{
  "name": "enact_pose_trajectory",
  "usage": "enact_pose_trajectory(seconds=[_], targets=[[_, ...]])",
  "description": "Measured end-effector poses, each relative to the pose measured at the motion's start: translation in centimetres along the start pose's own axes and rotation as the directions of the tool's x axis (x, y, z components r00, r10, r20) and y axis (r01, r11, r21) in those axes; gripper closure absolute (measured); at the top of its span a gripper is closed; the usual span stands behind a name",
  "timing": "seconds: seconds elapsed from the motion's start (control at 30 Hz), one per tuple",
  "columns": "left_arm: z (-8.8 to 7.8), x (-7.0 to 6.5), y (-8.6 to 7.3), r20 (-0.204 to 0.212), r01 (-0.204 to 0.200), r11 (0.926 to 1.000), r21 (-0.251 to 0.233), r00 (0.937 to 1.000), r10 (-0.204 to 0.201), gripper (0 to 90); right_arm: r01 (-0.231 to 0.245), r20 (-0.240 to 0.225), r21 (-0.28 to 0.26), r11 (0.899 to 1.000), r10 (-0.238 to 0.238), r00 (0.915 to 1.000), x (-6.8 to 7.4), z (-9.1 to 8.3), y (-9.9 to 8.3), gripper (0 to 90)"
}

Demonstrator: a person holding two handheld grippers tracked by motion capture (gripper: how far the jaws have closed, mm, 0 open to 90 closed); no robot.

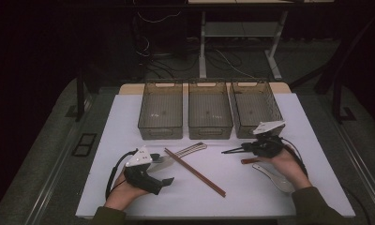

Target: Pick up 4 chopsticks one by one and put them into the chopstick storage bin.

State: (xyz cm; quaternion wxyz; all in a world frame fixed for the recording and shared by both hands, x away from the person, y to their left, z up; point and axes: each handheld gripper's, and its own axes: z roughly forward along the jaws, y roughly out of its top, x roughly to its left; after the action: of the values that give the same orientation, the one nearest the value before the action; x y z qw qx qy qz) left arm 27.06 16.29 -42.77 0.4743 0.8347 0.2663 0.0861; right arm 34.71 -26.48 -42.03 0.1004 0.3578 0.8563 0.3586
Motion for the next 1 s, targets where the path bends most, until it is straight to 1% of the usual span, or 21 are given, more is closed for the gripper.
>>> enact_pose_trajectory(seconds=[0.1, 0.13, 0.17, 0.2, 0.27, 0.3, 0.33, 0.37, 0.4, 0.47, 0.5, 0.53, 0.57, 0.6, 0.63, 0.67, 0.7, 0.73, 0.77, 0.9, 1.0], targets=[[0.0, 0.0, 0.0, -0.001, 0.0, 1.0, 0.0, 1.0, 0.0, 0.0, -0.044, 0.043, -0.008, 0.999, 0.045, 0.9981, -1.9, -1.5, -1.0, 89.2], [0.0, 0.0, 0.0, -0.001, 0.001, 1.0, -0.001, 1.0, -0.001, 0.0, -0.068, 0.058, -0.014, 0.998, 0.068, 0.996, -2.6, -2.1, -1.5, 89.2], [0.0, 0.0, 0.0, -0.002, 0.002, 1.0, 0.0, 1.0, -0.002, 0.0, -0.068, 0.058, -0.014, 0.998, 0.068, 0.996, -2.6, -2.1, -1.5, 89.2], [0.0, 0.1, 0.0, -0.001, 0.003, 1.0, 0.001, 1.0, -0.003, 0.0, -0.099, 0.084, -0.022, 0.995, 0.1, 0.9914, -3.8, -3.1, -2.3, 89.2], [0.0, 0.1, -0.1, 0.0, 0.003, 1.0, 0.006, 1.0, -0.003, 0.0, -0.125, 0.11, -0.024, 0.992, 0.127, 0.9858, -4.7, -4.1, -3.0, 89.2], [0.0, 0.1, -0.1, 0.0, 0.003, 1.0, 0.007, 1.0, -0.003, 0.0, -0.125, 0.11, -0.024, 0.992, 0.127, 0.9858, -4.7, -4.1, -3.0, 89.2], [0.0, 0.1, -0.1, -0.001, 0.005, 1.0, 0.008, 1.0, -0.005, 0.0, -0.157, 0.134, -0.031, 0.987, 0.16, 0.978, -5.6, -5.0, -3.7, 89.2], [0.0, 0.1, -0.1, -0.001, 0.006, 1.0, 0.008, 1.0, -0.006, 0.0, -0.157, 0.134, -0.031, 0.987, 0.16, 0.978, -5.6, -5.0, -3.7, 89.2], [0.0, 0.1, -0.1, -0.001, 0.007, 0.9999, 0.009, 1.0, -0.007, 0.0, -0.174, 0.155, -0.03, 0.984, 0.177, 0.972, -6.5, -5.7, -4.4, 89.2], [0.0, 0.1, -0.1, -0.002, 0.008, 0.9999, 0.008, 1.0, -0.008, 0.0, -0.19, 0.173, -0.032, 0.981, 0.193, 0.9658, -7.3, -6.2, -4.9, 89.2], [0.0, 0.1, -0.1, -0.003, 0.008, 0.9999, 0.008, 1.0, -0.008, 0.0, -0.19, 0.173, -0.032, 0.981, 0.193, 0.9658, -7.3, -6.2, -4.9, 89.2], [0.0, 0.2, -0.1, -0.003, 0.007, 0.9999, 0.009, 1.0, -0.006, 0.0, -0.205, 0.189, -0.035, 0.978, 0.208, 0.9597, -8.1, -6.6, -5.3, 89.2], [0.0, 0.2, -0.1, -0.004, 0.006, 0.9999, 0.009, 1.0, -0.006, 0.0, -0.212, 0.198, -0.036, 0.977, 0.215, 0.9563, -8.5, -6.7, -5.5, 89.2], [0.0, 0.2, -0.1, -0.004, 0.008, 1.0, 0.006, 1.0, -0.008, 0.0, -0.212, 0.198, -0.036, 0.977, 0.215, 0.9563, -8.5, -6.7, -5.5, 89.2], [0.1, 0.3, -0.2, -0.004, 0.009, 1.0, 0.005, 1.0, -0.009, 0.0, -0.221, 0.215, -0.029, 0.975, 0.222, 0.951, -9.2, -6.7, -5.6, 89.2], [0.1, 0.3, -0.2, -0.005, 0.009, 0.9999, 0.005, 0.9999, -0.009, 0.0, -0.232, 0.221, -0.03, 0.972, 0.233, 0.9472, -9.5, -6.6, -5.6, 89.2], [0.1, 0.3, -0.2, -0.006, 0.007, 0.9999, 0.008, 1.0, -0.007, 0.0, -0.232, 0.221, -0.03, 0.972, 0.233, 0.9472, -9.5, -6.6, -5.6, 89.2], [0.1, 0.3, -0.2, -0.005, 0.008, 0.9999, 0.008, 1.0, -0.008, 0.0, -0.246, 0.234, -0.029, 0.969, 0.246, 0.9405, -10.2, -6.5, -5.5, 89.2], [0.1, 0.3, -0.2, -0.006, 0.008, 0.9999, 0.01, 1.0, -0.008, 0.0, -0.246, 0.234, -0.029, 0.969, 0.246, 0.9405, -10.2, -6.5, -5.5, 89.2], [0.1, 0.3, -0.2, -0.005, 0.006, 0.9999, 0.01, 1.0, -0.005, 0.0, -0.265, 0.246, -0.03, 0.964, 0.264, 0.9326, -11.2, -5.9, -4.9, 89.2], [0.0, 0.3, -0.2, -0.005, 0.007, 1.0, 0.007, 1.0, -0.007, 0.0, -0.291, 0.247, -0.024, 0.957, 0.287, 0.9255, -12.0, -5.1, -4.6, 89.3]])
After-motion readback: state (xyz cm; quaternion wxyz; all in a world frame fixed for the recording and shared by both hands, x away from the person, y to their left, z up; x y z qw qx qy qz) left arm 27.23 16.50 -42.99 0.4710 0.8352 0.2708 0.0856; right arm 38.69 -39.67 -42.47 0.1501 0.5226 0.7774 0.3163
